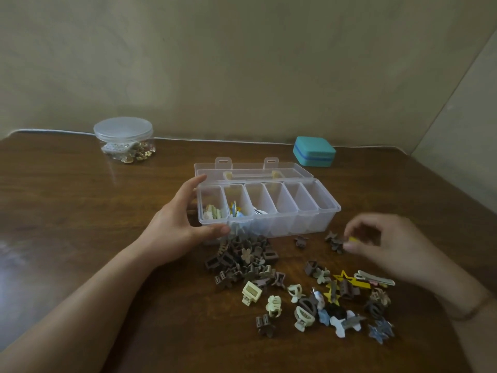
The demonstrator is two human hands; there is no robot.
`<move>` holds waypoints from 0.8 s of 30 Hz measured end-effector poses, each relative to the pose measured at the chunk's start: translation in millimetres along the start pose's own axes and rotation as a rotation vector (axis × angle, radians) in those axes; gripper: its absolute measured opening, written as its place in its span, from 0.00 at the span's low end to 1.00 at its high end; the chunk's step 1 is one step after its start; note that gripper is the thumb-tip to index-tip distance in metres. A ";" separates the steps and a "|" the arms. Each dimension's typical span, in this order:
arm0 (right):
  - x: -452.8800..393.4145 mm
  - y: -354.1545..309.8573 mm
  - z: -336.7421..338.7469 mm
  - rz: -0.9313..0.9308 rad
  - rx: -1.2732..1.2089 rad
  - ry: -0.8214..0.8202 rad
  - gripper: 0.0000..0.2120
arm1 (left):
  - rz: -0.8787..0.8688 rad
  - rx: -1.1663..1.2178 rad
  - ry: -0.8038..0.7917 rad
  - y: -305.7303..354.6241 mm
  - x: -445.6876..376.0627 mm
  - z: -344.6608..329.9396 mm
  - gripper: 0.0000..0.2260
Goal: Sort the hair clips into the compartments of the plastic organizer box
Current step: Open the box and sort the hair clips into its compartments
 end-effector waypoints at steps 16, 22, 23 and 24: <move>-60.1 -127.0 -29.1 0.243 -0.288 0.278 0.03 | -0.002 0.002 -0.025 -1.2 -0.2 -1.2 0.48; -7.2 -69.8 19.6 0.257 -0.223 0.232 0.04 | 0.004 -0.019 -0.012 0.8 0.7 -0.3 0.50; 4.2 -51.1 23.2 0.216 -0.221 0.223 0.05 | 0.009 -0.022 -0.009 0.6 0.8 -0.6 0.50; 14.6 -31.5 23.4 0.171 -0.200 0.210 0.06 | 0.015 -0.025 -0.007 0.2 1.0 -0.9 0.49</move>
Point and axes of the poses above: each hand's wrist, its own x-axis away from the middle knuckle, its own z-axis out of the back of the hand, y = z × x, the point moved 10 cm from there along -x, towards the middle knuckle, and after that the axes turned 13 degrees about y, right-handed, at the moved point
